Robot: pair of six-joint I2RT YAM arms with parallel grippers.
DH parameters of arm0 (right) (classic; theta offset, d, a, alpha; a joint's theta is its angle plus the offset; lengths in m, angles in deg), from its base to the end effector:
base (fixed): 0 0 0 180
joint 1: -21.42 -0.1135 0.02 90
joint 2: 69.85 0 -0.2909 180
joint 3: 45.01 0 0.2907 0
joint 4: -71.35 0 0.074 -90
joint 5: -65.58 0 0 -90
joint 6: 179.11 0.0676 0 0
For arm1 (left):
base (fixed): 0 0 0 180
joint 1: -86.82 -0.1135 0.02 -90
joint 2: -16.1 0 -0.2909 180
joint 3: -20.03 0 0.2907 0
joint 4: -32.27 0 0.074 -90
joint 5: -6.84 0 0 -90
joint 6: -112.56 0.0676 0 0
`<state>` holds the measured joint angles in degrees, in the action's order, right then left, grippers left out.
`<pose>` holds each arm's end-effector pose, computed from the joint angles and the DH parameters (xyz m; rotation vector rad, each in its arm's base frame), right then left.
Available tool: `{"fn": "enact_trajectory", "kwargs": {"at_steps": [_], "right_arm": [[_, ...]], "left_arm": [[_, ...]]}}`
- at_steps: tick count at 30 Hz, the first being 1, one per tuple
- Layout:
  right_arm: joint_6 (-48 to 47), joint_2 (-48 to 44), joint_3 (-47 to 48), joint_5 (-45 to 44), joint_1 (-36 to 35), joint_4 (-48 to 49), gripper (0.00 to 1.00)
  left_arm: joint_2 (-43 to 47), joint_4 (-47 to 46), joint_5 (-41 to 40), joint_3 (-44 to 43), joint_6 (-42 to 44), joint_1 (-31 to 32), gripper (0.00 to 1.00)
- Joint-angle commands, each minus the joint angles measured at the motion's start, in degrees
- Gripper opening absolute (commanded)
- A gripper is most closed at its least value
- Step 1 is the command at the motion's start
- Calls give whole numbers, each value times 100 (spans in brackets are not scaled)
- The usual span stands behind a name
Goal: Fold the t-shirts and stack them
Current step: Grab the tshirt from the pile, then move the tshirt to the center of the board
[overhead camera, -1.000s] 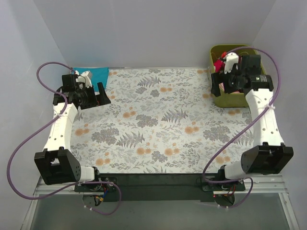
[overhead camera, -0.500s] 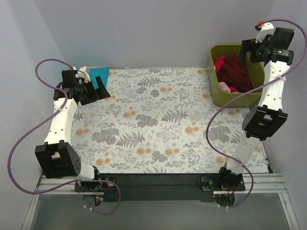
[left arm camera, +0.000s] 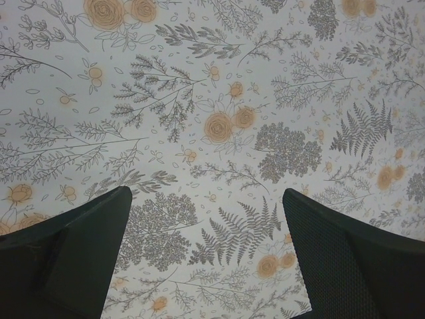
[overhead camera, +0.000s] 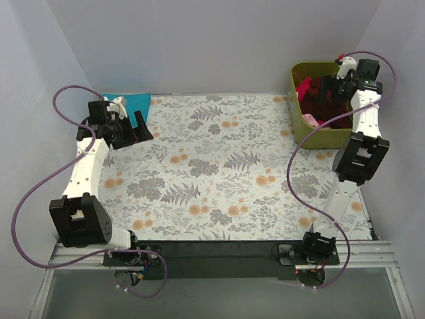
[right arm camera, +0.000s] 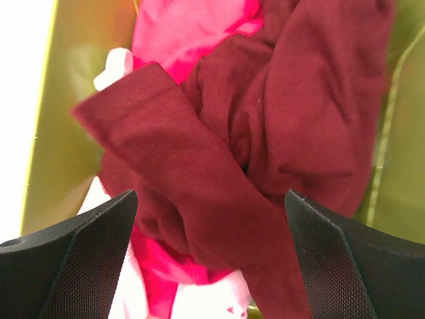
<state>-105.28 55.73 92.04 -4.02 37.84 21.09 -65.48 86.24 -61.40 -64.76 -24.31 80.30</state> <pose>0.5642 -0.1417 0.3218 -0.1842 2.1919 0.0838 0.3547 0.0153 0.3116 -0.9782 2.3298 -0.7647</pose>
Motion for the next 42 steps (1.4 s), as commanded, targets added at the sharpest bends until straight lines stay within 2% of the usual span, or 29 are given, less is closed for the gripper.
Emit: {"fn": "enact_trajectory", "kwargs": {"at_steps": [1, 3, 6, 9, 10, 12, 13, 14, 21, 25, 32, 36, 37, 42], "right_arm": [[157, 177, -86, 157, -8, 275, 98], [175, 178, -200, 192, -8, 293, 96], [184, 81, -314, 262, -8, 284, 84], [175, -16, -368, 254, 1, 240, 62], [131, -51, -376, 280, 1, 214, 45], [79, -165, -368, 298, 1, 126, 25], [70, -218, -333, 306, 1, 74, 5], [69, -331, -306, 306, 1, 30, 1], [192, -1350, -175, 465, 19, 29, 1], [298, -1896, 1, 272, 19, 327, 1], [544, -2765, 221, 200, 19, 1759, 1], [868, -3284, -15, 718, 19, 3050, 1], [1130, -3468, -147, 789, 10, 3636, 1], [1844, -3725, -61, 807, -8, 5002, 1]], "left_arm": [[2, 12, -119, -85, 143, 2, 98], [-59, 39, -145, -130, 169, 2, 98], [-121, 30, -154, -209, 178, 2, 98], [-147, 30, -137, -253, 152, 2, 98], [-165, 39, -102, -288, 135, 2, 98], [-156, 74, -93, -332, 126, 2, 98], [-122, 74, -84, -332, 126, 2, 98], [-95, 65, -93, -341, 143, 2, 98], [125, 48, -84, -367, 231, 2, 98], [248, 4, -58, -315, 214, 2, 98], [362, -128, -31, -341, 82, 2, 98], [397, -172, -49, -358, 12, 2, 98], [415, -190, -49, -350, 3, 2, 98], [520, -269, -66, -227, -103, -7, 98]]}}
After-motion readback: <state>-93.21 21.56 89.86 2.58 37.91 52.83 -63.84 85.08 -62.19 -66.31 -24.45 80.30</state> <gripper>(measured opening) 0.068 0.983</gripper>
